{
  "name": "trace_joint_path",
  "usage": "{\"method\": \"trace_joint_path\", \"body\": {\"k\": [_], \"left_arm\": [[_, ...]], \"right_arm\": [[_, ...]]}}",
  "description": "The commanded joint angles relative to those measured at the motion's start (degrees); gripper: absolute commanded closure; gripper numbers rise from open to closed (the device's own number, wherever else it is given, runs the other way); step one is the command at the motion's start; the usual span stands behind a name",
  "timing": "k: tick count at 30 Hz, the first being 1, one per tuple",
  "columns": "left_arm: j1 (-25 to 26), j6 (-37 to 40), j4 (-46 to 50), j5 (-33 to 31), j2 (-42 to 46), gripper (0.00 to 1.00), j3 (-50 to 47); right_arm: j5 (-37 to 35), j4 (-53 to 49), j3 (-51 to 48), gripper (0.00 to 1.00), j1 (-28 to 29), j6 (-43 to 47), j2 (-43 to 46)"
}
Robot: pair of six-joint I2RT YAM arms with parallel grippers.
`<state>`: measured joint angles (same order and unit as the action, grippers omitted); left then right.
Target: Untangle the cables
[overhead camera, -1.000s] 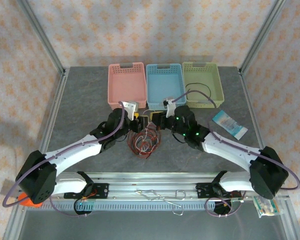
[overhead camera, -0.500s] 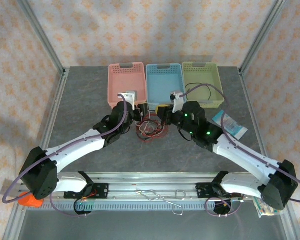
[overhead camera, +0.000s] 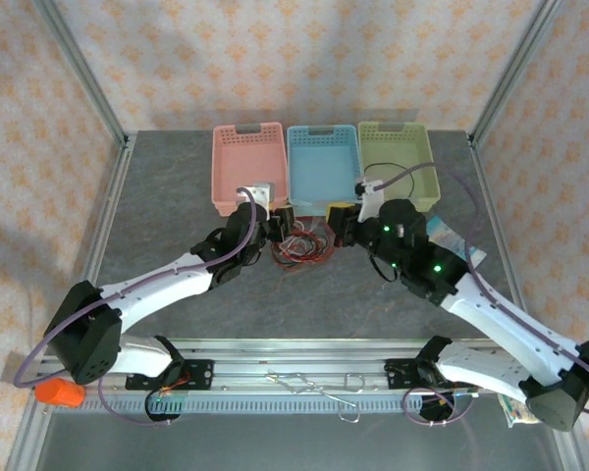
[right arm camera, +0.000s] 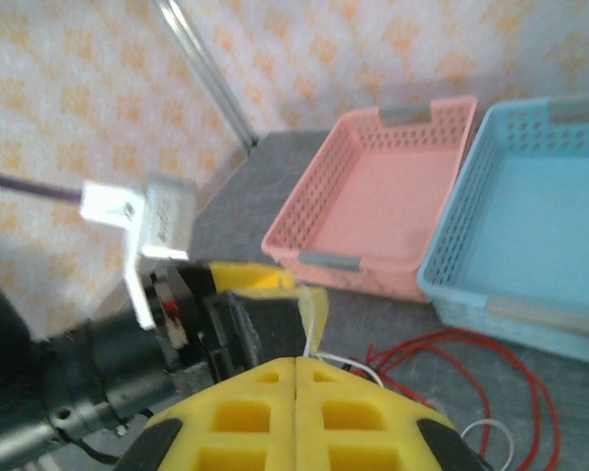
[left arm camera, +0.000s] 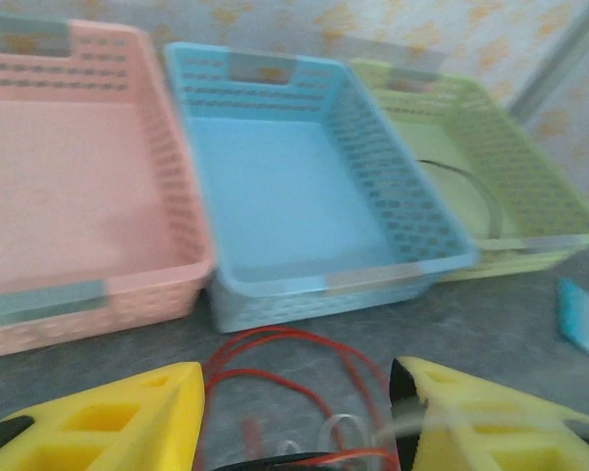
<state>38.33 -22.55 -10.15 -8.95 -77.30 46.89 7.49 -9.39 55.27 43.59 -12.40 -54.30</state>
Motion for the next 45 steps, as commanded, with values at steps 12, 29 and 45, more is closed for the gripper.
{"method": "trace_joint_path", "body": {"k": [12, 29, 45], "left_arm": [[-2.4, 2.2, -1.9, 5.9, 9.0, 0.44, -10.7], [-7.8, -8.6, -4.3, 13.0, 12.1, 0.48, -18.0], [-20.0, -17.7, -12.9, 26.0, 19.7, 0.48, -28.1]], "right_arm": [[-11.6, -4.4, 4.7, 1.0, -0.1, 2.7, 2.1], [-12.8, 2.8, -1.8, 0.83, 6.6, -15.5, -26.0], [-18.6, 5.4, 11.4, 0.77, 9.4, -29.6, -51.5]]}}
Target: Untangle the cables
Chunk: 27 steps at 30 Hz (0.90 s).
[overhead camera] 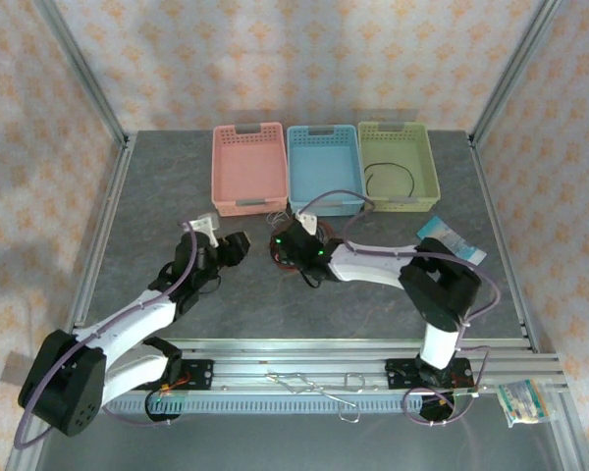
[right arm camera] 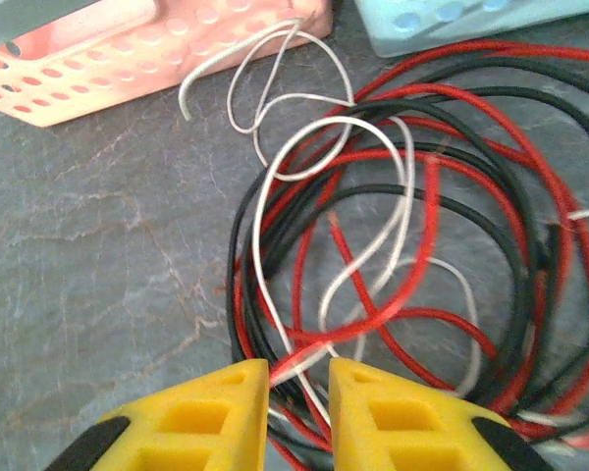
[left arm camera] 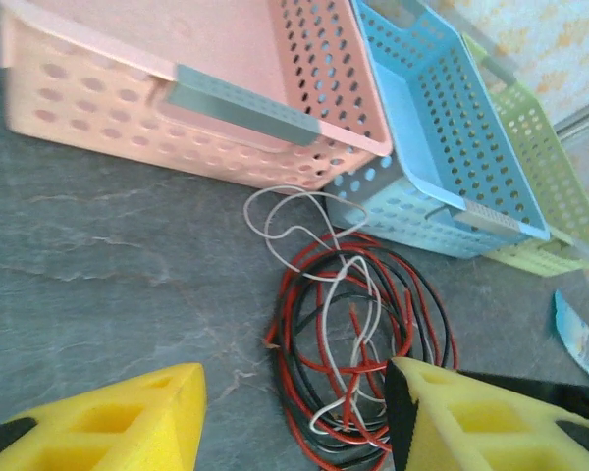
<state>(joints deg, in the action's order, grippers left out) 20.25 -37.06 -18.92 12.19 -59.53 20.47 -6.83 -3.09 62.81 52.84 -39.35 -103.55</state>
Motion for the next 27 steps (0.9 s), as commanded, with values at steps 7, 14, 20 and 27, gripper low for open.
{"method": "trace_joint_path", "body": {"k": [7, 14, 20, 27], "left_arm": [[-3.7, -2.5, -1.8, 6.2, 4.9, 0.48, -2.8], [-3.8, -1.7, -0.2, 6.1, 6.0, 0.48, -3.0], [-3.8, -0.1, 3.0, 5.6, 7.8, 0.48, -3.0], [-3.2, 1.8, 7.3, 5.5, 10.0, 0.51, -2.5]], "right_arm": [[-8.3, -5.6, 12.0, 0.69, 0.1, -2.2, -9.7], [-10.8, -10.3, 18.1, 0.68, -0.4, -1.4, -16.2], [-9.6, -10.6, 19.2, 0.81, -0.7, 0.6, -18.1], [-4.9, -5.8, 11.3, 0.98, -0.5, 3.7, -12.9]]}}
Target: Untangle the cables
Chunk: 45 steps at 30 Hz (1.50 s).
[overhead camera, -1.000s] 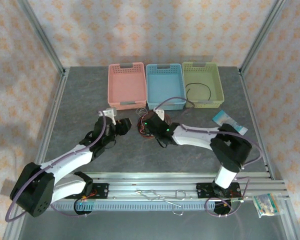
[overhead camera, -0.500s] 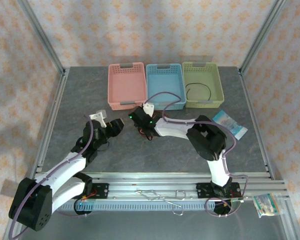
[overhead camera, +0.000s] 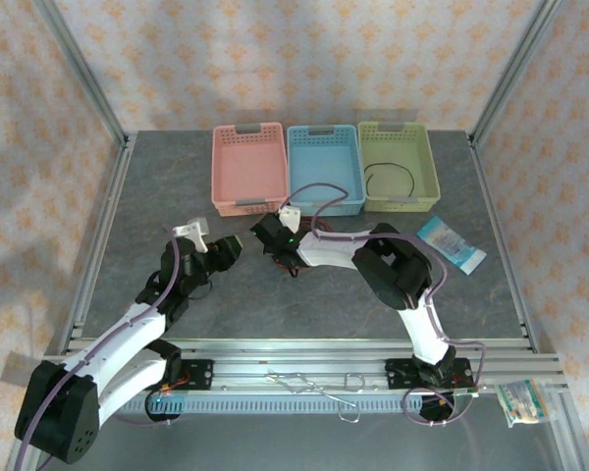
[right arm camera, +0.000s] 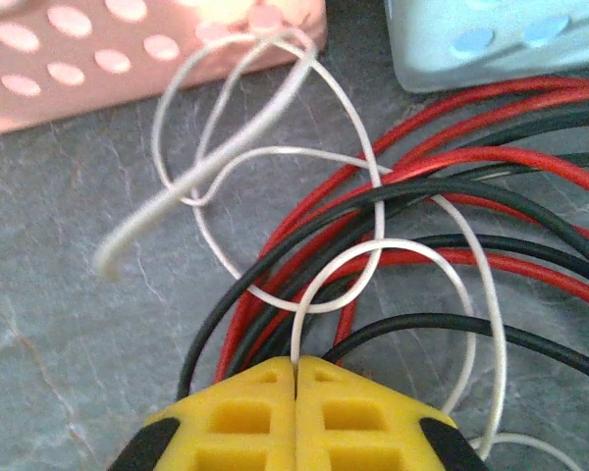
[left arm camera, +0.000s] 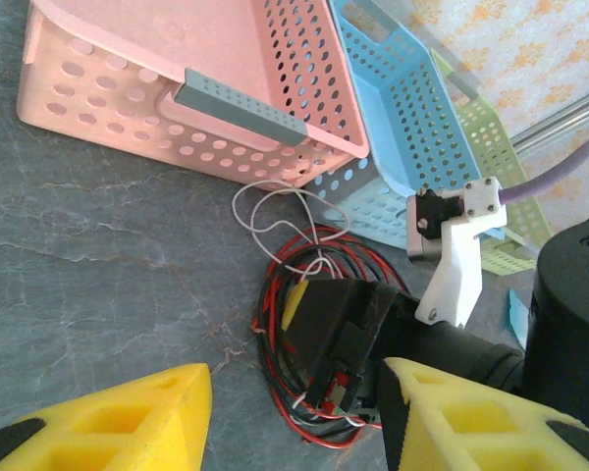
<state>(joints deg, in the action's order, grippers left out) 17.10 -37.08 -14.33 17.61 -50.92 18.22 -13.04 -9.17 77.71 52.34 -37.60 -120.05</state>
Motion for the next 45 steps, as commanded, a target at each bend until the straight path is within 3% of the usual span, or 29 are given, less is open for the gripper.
{"method": "trace_joint_path", "body": {"k": [1, 12, 17, 26, 32, 39, 45], "left_arm": [[0.2, 1.9, 3.0, 0.0, 1.7, 0.51, -0.1], [6.6, 2.5, 0.0, -1.9, -3.8, 0.52, 0.6], [9.4, 3.1, -2.8, -1.3, -10.4, 0.51, 2.2], [10.3, 8.4, 0.6, -2.7, -21.8, 0.52, 10.3], [13.2, 13.2, 4.3, -2.1, -28.1, 0.51, 17.2], [19.4, 16.4, 9.8, -6.3, -34.4, 0.51, 24.6], [21.8, 15.0, 13.5, -12.6, -39.8, 0.45, 29.5]], "right_arm": [[2.4, 1.5, -5.5, 1.0, 0.1, 2.8, 5.1], [16.1, 7.6, -26.7, 1.0, 0.3, 16.3, 24.5], [18.0, 7.5, -33.3, 1.0, 0.1, 19.6, 30.6], [17.5, 11.4, -39.2, 0.99, 0.0, 17.4, 39.0], [14.5, 11.7, -40.4, 0.69, -0.1, 15.0, 44.8], [7.4, 10.3, -42.9, 0.68, -1.4, 9.1, 50.2], [4.7, 8.5, -46.3, 0.68, -3.6, 5.9, 57.1]]}}
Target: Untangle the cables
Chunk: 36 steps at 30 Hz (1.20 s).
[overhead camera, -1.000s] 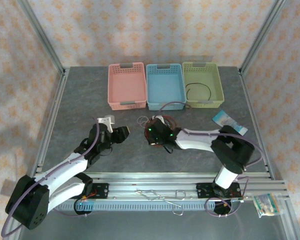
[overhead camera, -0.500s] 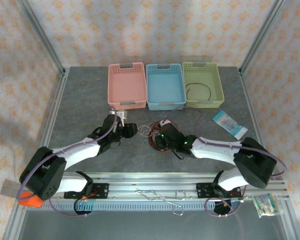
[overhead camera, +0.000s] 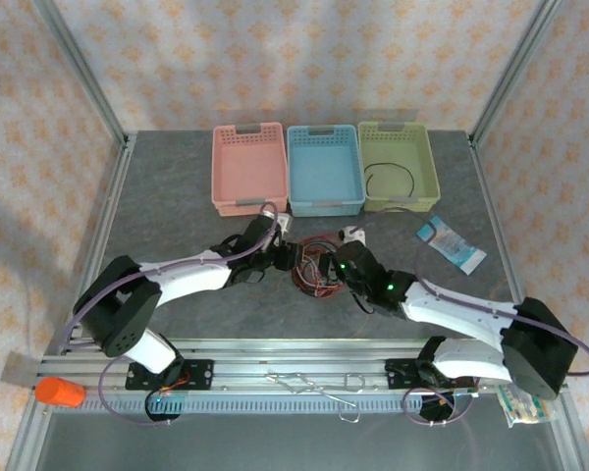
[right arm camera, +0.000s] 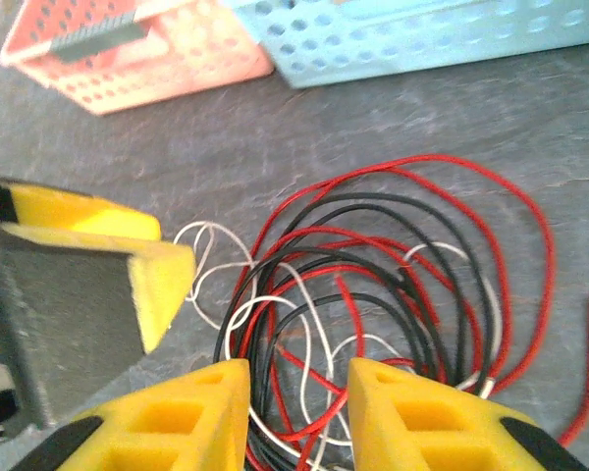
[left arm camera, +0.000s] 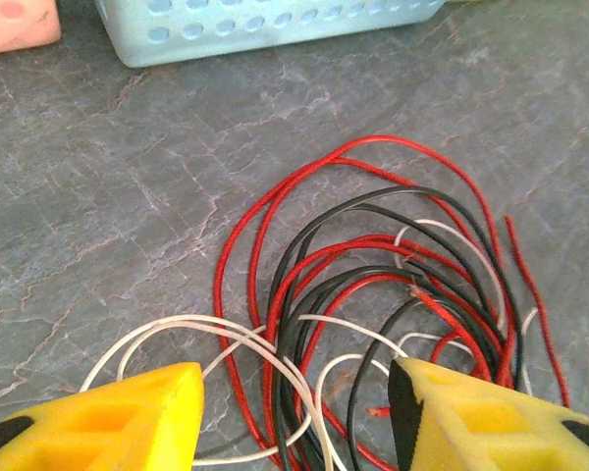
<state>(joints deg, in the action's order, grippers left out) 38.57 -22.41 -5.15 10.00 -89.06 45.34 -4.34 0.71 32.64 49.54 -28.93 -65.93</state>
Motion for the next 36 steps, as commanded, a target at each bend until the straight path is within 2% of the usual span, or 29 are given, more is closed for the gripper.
{"method": "trace_joint_path", "body": {"k": [1, 8, 14, 18, 20, 21, 22, 26, 30, 33, 36], "left_arm": [[0.5, 0.4, 4.8, -5.3, -2.4, 0.46, 3.0], [2.1, 0.5, 6.5, -5.5, -6.5, 0.52, 5.9], [2.6, 0.9, 9.7, -8.0, -4.9, 0.82, 7.6], [2.6, 1.8, 12.1, -9.7, 1.6, 1.0, 8.4], [2.6, 2.4, 12.6, -9.8, 5.8, 1.0, 8.4], [2.6, 2.6, 12.8, -9.6, 7.9, 1.0, 8.6], [2.6, 2.8, 13.0, -9.3, 10.2, 1.0, 8.6], [2.6, 3.5, 14.2, -7.0, 17.1, 1.0, 9.9], [2.6, 3.9, 14.7, -4.5, 22.6, 1.0, 12.0], [2.6, 4.3, 14.7, -2.7, 25.4, 1.0, 14.1], [2.5, 4.9, 14.7, -1.6, 26.7, 1.0, 16.0]], "right_arm": [[-3.9, -1.8, -1.8, 0.68, -1.1, -3.1, 4.1], [-4.6, -4.3, -3.3, 0.68, -2.4, -3.9, 8.6], [-5.9, -4.6, -2.8, 0.69, -2.5, -4.0, 10.3], [-9.2, -4.7, -2.2, 0.64, -2.5, -4.7, 12.3], [-10.2, -3.8, -2.3, 0.59, -2.5, -4.5, 13.7], [-10.5, -2.9, -2.5, 0.52, -2.6, -4.2, 14.5], [-10.7, -1.6, -2.9, 0.41, -2.5, -3.8, 15.4], [-11.1, 1.9, -3.5, 0.16, -2.5, -2.2, 17.2], [-10.0, 5.4, -3.1, 0.14, -2.5, 0.8, 16.7], [-7.8, 10.8, -3.9, 0.09, -2.5, 3.3, 16.3], [-6.7, 11.7, -2.1, 0.07, -2.6, 4.1, 13.3]]}}
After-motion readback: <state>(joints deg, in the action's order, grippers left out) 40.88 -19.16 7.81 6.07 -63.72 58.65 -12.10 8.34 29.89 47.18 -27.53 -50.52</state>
